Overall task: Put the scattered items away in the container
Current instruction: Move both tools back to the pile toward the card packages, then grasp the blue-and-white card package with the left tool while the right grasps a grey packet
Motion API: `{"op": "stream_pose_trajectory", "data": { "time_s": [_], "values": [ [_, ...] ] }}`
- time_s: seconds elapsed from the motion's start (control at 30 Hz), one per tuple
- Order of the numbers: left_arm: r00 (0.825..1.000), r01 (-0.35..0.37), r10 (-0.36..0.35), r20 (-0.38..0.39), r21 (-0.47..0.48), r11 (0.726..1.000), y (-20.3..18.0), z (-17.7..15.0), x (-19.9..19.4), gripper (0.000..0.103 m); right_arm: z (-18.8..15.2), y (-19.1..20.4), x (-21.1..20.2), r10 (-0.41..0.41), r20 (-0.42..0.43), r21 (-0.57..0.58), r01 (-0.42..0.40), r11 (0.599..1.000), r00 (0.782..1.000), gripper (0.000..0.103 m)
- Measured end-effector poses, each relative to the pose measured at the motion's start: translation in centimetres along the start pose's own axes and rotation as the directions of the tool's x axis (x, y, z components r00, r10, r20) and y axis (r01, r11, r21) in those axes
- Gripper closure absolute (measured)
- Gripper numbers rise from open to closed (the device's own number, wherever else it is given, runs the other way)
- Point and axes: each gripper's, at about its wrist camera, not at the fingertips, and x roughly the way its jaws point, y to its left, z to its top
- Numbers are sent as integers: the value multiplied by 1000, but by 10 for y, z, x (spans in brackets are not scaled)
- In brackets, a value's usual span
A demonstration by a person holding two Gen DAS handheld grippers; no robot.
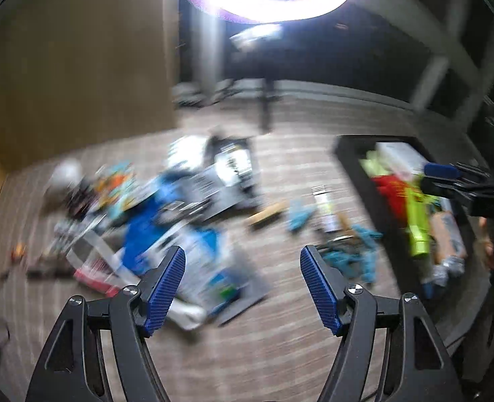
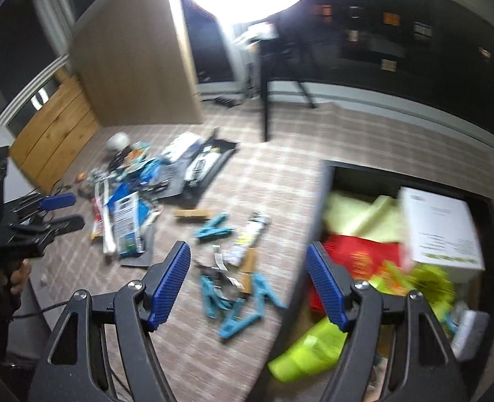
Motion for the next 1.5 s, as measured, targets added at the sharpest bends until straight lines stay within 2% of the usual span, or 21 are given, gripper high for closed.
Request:
{"op": "stream_pose_trajectory", "data": {
  "time_s": [0.07, 0.2, 0.37, 0.57, 0.7, 0.83, 0.9, 1.0, 1.13, 1.33, 1.5],
  "values": [
    [1000, -25, 24, -18, -68, 997, 27, -11, 3, 44, 4, 17, 15, 38, -21, -29, -38, 999, 999, 32],
    [998, -47, 40, -42, -185, 982, 70, -27, 8, 45, 12, 55, 47, 107, -76, -103, -115, 988, 991, 32],
    [998, -50, 37, -60, -239, 970, 87, -35, 17, 47, 15, 95, 78, 134, -138, -187, -159, 969, 981, 32],
    [996, 5, -24, -88, -217, 976, 66, -28, 40, 47, 12, 109, 108, 174, -197, -159, -207, 965, 965, 34],
    [992, 45, -71, -106, -227, 973, 56, -17, 59, 47, 6, 113, 129, 193, -246, -140, -232, 963, 950, 48],
    [987, 55, -90, -130, -246, 968, 48, -9, 72, 46, 0, 116, 141, 193, -262, -133, -234, 963, 945, 48],
    [987, 48, -84, -140, -244, 969, 45, -6, 78, 46, -4, 116, 145, 198, -266, -128, -238, 963, 943, 49],
    [985, 6, -45, -166, -223, 975, 36, 0, 88, 45, -8, 118, 152, 194, -273, -127, -235, 964, 942, 59],
    [980, -4, -41, -193, -227, 974, 32, 3, 99, 45, -10, 118, 159, 196, -279, -120, -237, 964, 940, 61],
    [978, -55, 9, -206, -219, 974, 30, 3, 102, 45, -8, 124, 168, 198, -287, -137, -245, 960, 937, 65],
    [976, -82, 27, -217, -250, 965, 40, -3, 103, 45, -11, 130, 175, 200, -298, -146, -252, 957, 933, 67]
  ]
}}
